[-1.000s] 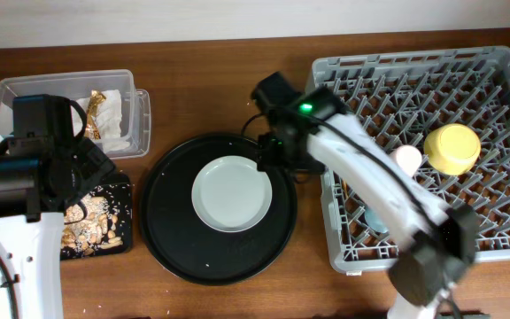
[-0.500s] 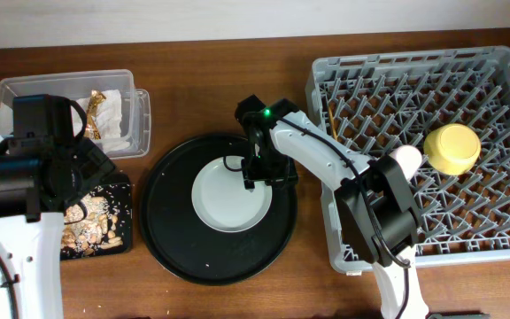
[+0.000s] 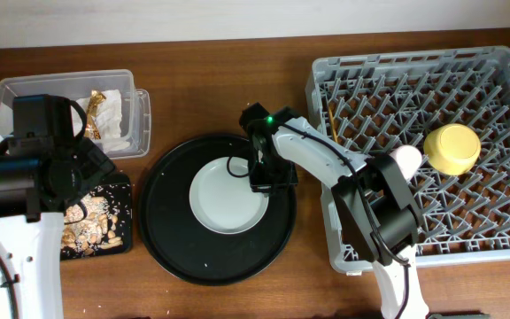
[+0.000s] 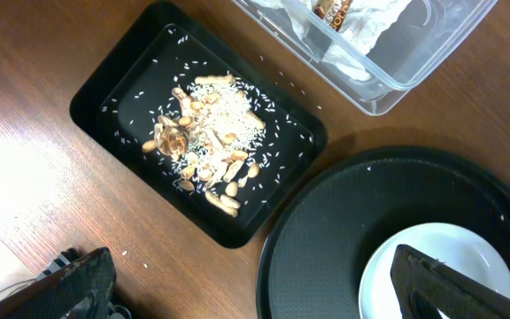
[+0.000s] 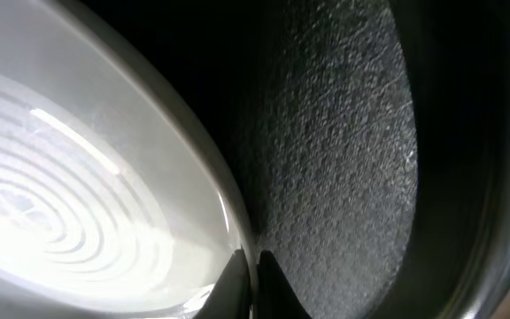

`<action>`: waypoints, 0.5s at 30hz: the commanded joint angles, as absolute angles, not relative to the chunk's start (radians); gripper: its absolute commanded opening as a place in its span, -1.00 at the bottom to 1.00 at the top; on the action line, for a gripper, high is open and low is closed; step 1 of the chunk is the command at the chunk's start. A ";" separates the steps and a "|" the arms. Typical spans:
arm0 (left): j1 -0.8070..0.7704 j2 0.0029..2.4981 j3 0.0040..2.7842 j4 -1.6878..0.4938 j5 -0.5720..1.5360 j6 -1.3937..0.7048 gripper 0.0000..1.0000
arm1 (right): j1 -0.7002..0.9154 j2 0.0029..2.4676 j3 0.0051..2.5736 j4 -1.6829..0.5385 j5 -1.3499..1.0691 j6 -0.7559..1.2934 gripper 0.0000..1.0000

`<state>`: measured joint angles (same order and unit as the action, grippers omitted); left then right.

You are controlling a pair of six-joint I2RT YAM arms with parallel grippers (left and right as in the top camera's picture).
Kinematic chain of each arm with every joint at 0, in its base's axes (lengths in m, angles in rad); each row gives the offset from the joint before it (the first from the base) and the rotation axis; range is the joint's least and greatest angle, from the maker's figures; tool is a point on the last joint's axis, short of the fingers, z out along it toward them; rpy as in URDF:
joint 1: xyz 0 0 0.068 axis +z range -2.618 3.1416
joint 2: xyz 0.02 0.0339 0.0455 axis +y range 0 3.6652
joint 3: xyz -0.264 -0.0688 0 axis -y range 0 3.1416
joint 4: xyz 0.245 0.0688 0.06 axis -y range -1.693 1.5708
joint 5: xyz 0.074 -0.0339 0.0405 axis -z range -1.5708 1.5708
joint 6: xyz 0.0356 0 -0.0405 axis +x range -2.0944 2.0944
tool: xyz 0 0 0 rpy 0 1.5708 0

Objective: Sort waste into correct bins and load items into the dishwasher rack
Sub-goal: 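Carry the plate with the right gripper and stand it upright in the rack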

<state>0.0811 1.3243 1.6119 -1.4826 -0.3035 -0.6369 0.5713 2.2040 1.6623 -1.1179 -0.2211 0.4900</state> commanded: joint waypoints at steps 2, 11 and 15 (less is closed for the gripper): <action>0.086 1.325 1.612 -1.486 -0.310 -0.636 0.98 | 0.576 2.200 1.794 -1.240 -0.219 0.490 -0.92; 0.086 1.325 1.612 -1.486 -0.311 -0.636 0.98 | 0.337 2.008 2.265 -1.630 0.246 0.508 -0.92; 0.086 1.325 1.612 -1.486 -0.310 -0.636 0.98 | 0.188 1.989 2.276 -1.697 0.533 0.619 -0.92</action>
<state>0.0811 1.3243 1.6119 -1.4837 -0.3035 -0.6369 0.2554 1.9900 2.2742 -1.6848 0.3164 0.5522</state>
